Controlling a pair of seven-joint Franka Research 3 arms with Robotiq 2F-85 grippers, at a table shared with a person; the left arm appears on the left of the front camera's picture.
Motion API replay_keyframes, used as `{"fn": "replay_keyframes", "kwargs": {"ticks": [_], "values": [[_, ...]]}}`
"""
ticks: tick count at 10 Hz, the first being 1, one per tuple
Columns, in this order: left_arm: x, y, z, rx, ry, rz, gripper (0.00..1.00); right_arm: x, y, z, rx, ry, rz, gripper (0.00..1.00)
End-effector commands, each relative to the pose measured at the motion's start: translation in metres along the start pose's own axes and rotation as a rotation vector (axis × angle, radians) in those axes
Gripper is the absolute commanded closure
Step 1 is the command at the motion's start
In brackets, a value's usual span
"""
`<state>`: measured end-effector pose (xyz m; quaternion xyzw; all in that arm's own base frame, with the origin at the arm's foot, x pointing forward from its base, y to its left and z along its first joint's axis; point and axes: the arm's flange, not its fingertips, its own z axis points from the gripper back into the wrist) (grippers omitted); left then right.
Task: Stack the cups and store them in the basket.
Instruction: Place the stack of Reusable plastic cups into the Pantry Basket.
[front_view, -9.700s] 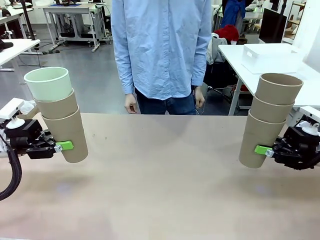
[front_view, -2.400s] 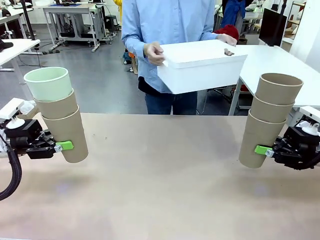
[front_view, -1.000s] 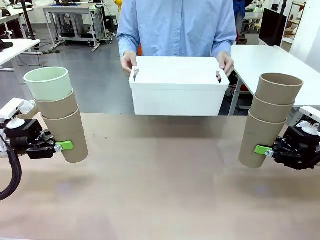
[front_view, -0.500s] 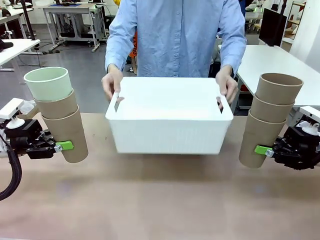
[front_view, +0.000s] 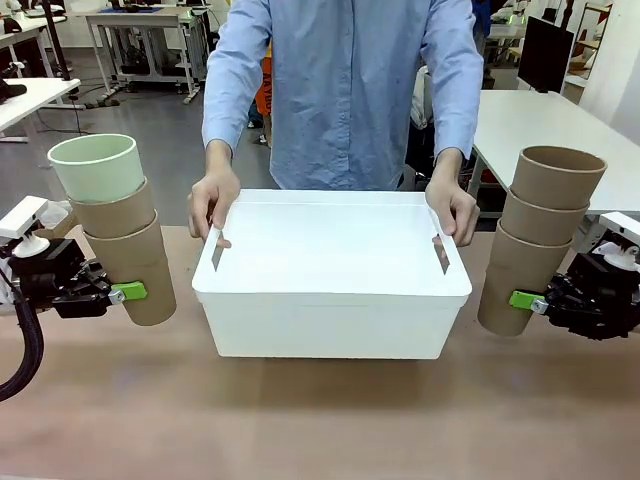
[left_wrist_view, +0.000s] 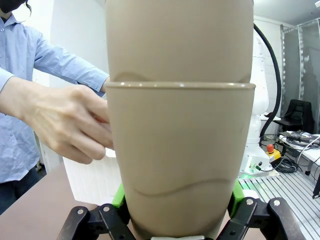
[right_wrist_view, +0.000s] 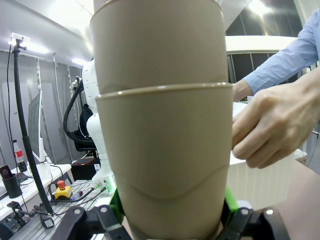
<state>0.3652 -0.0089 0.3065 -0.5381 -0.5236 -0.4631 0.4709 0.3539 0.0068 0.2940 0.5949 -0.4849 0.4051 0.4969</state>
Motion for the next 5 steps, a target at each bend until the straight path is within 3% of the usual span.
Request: {"fn": "replay_keyframes", "kwargs": {"ticks": [1,5], "values": [[0.0046,-0.0016,0.0003,-0.001,-0.008,-0.009,0.14,0.0030,0.0000,-0.0025,0.005,0.000,0.005,0.14],[0.0046,-0.0016,0.0003,-0.001,-0.008,-0.009,0.14,0.0030,0.0000,-0.0025,0.005,0.000,0.005,0.14]]}}
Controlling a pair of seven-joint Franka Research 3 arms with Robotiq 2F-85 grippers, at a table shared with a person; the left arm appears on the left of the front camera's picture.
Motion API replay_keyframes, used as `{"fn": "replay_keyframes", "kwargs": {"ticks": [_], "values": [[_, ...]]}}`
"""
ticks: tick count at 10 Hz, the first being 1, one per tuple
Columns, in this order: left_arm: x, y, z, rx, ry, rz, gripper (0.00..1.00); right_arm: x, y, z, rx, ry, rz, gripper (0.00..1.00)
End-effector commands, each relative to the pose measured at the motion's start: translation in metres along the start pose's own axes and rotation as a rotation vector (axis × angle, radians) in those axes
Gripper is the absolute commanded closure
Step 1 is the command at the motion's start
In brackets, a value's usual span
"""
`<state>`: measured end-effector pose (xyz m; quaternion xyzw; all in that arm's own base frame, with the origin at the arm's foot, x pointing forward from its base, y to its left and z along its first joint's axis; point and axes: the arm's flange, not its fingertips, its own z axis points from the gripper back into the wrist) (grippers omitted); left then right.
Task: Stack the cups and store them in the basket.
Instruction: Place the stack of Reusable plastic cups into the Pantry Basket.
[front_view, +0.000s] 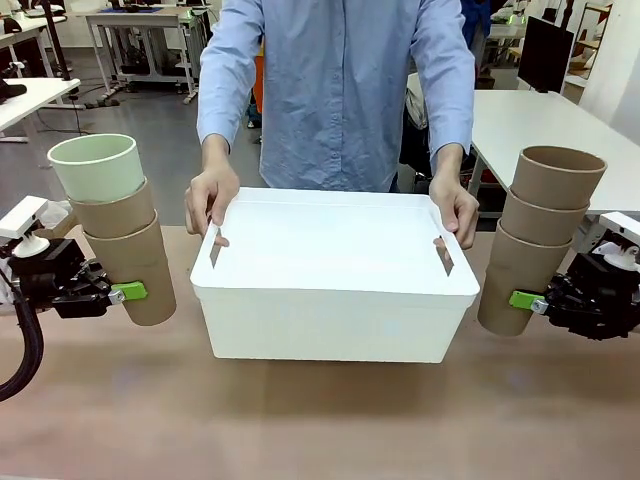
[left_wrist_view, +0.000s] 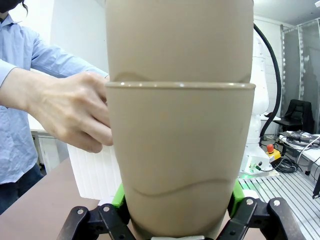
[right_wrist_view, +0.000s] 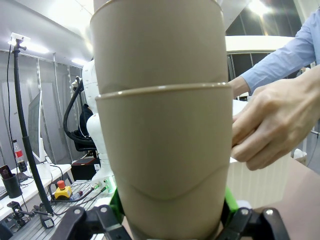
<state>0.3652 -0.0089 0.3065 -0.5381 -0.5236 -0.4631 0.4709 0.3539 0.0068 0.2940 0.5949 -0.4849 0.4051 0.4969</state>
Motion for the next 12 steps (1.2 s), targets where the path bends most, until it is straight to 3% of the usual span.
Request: {"fn": "replay_keyframes", "kwargs": {"ticks": [1,12], "values": [[0.0046,-0.0016,0.0003,-0.001,-0.008,-0.009,0.14,0.0030,0.0000,-0.0025,0.005,0.000,0.005,0.14],[0.0046,-0.0016,0.0003,-0.001,-0.008,-0.009,0.14,0.0030,0.0000,-0.0025,0.005,0.000,0.005,0.14]]}}
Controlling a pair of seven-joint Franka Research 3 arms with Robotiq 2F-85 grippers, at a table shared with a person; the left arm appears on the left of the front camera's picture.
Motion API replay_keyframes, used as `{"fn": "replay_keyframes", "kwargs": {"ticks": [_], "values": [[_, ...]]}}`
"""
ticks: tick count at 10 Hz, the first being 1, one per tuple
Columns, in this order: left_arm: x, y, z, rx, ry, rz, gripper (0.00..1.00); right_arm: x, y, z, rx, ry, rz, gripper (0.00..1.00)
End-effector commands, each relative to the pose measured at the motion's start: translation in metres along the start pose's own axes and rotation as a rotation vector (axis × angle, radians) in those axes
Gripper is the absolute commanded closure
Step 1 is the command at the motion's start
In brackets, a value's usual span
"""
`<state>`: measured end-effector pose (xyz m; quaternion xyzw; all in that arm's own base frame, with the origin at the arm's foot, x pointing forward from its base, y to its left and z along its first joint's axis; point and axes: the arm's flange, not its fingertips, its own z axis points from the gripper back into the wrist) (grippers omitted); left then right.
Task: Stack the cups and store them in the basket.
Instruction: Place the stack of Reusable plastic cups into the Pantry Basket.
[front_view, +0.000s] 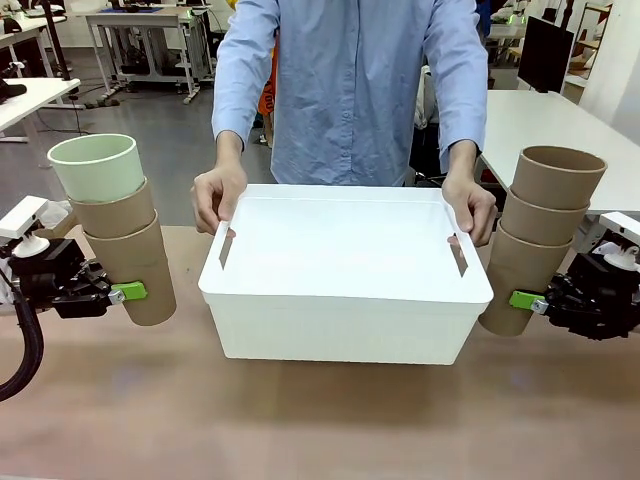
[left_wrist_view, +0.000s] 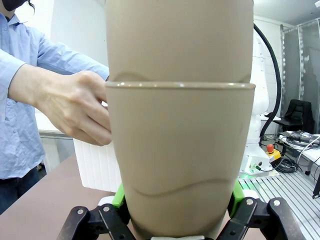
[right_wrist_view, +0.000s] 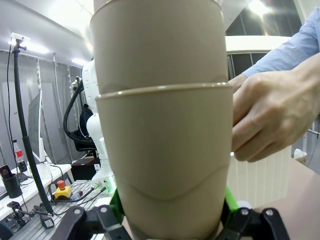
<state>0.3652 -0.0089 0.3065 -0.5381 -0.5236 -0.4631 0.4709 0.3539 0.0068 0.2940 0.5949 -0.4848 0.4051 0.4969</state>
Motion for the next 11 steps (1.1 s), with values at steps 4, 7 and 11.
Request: {"fn": "replay_keyframes", "kwargs": {"ticks": [4,7,11], "values": [[0.0046,-0.0016,0.0003,-0.001,-0.008,-0.009,0.14,0.0030,0.0000,-0.0025,0.005,0.000,0.005,0.14],[0.0046,-0.0016,0.0003,-0.001,-0.008,-0.009,0.14,0.0030,0.0000,-0.0025,0.005,0.000,0.005,0.14],[0.0046,-0.0016,0.0003,-0.001,-0.008,-0.009,0.14,0.0030,0.0000,-0.0025,0.005,0.000,0.005,0.14]]}}
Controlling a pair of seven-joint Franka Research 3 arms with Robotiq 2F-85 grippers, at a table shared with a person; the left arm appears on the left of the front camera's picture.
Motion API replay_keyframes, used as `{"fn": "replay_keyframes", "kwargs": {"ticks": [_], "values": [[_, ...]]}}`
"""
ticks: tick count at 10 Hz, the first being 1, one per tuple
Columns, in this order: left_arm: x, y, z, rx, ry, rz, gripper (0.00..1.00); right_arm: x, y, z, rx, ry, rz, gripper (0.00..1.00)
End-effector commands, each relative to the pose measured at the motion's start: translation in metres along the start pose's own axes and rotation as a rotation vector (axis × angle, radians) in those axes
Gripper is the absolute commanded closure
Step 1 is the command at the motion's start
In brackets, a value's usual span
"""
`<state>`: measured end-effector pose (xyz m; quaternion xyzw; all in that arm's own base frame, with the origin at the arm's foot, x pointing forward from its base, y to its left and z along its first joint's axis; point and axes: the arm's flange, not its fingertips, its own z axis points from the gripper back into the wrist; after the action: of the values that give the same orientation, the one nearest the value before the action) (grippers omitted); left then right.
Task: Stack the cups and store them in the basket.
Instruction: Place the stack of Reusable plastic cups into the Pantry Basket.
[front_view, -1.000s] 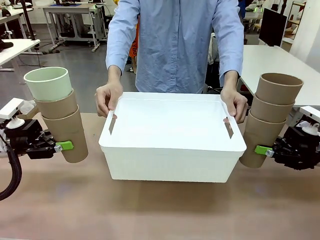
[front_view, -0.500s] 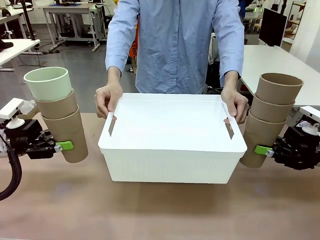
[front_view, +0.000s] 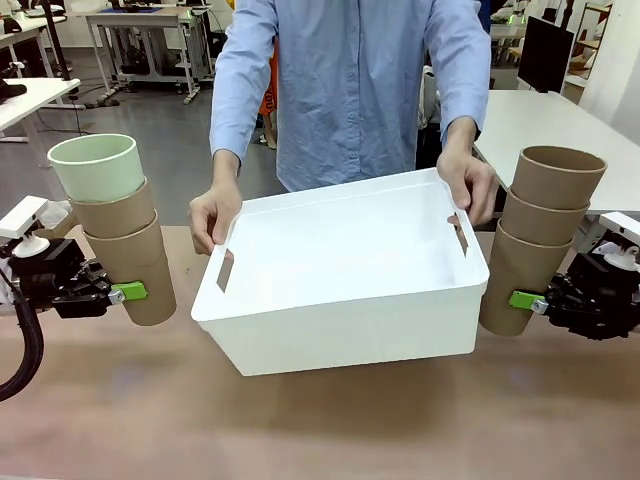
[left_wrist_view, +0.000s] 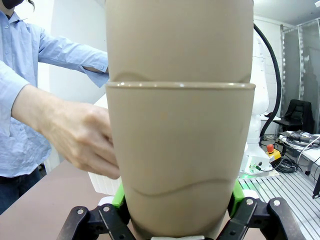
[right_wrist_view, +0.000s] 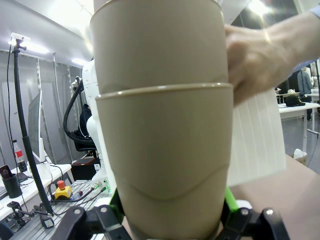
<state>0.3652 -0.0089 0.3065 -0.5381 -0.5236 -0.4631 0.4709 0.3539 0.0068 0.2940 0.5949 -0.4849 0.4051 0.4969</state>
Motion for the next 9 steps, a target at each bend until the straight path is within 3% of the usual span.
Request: {"fn": "replay_keyframes", "kwargs": {"ticks": [1,5,9], "values": [[0.005,-0.002,0.000,-0.001,-0.008,-0.009,0.14,0.003,0.000,-0.002,0.005,0.000,0.005,0.14],[0.000,0.000,0.000,0.000,0.000,0.000,0.14,0.003,0.000,-0.002,0.005,0.000,0.005,0.14],[0.101,-0.013,-0.011,-0.021,-0.012,0.080,0.14,0.003,0.000,-0.002,0.005,0.000,0.005,0.14]]}}
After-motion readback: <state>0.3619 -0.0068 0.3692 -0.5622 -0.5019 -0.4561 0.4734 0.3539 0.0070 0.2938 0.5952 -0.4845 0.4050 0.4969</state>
